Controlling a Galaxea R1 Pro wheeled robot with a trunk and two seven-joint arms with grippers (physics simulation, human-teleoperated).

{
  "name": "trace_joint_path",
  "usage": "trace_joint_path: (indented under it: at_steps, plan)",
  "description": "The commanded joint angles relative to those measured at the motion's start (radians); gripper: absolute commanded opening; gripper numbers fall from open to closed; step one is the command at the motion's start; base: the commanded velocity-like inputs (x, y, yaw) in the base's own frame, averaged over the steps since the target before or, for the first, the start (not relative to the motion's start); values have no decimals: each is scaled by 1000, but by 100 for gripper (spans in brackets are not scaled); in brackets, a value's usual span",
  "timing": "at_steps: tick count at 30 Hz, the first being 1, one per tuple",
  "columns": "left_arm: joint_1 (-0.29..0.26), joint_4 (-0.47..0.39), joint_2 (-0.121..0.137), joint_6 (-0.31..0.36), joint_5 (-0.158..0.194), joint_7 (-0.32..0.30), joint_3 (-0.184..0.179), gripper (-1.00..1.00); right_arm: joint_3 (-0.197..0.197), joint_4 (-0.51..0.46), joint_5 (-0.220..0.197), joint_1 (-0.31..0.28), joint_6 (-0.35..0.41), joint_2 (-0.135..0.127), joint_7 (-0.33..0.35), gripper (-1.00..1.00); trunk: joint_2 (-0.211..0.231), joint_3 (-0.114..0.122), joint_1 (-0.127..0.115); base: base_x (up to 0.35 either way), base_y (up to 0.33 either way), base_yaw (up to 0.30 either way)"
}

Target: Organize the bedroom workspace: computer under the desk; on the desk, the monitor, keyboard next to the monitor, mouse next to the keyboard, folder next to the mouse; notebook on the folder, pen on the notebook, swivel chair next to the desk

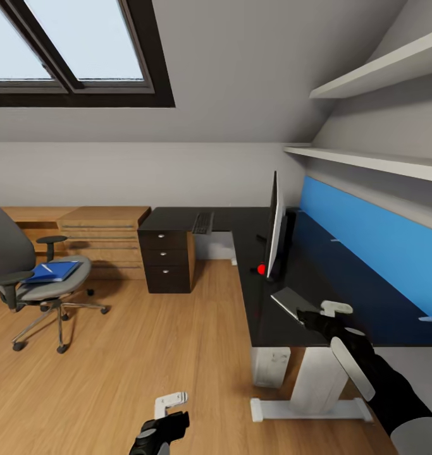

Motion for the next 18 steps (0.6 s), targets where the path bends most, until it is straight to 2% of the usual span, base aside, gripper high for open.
trace_joint_path:
  at_steps: [1,6,13,18]
  plan:
    - [-1,-1,1,2,9,9,-6,100,3,-1,-10,-1,-1,-1,-10,100,-1,-1,1,312,0,0]
    - [-1,1,2,1,9,9,-16,100,-5,15,-9,-1,-7,-2,-10,100,-1,-1,1,303,-8,0]
    - [-1,2,3,0,9,9,-18,100,-18,81,-7,-22,-9,-3,-10,100,-1,-1,1,298,-110,0]
    - [-1,2,3,0,8,9,-18,100,-20,158,-7,-59,-23,-3,-9,100,-1,-1,1,124,-64,0]
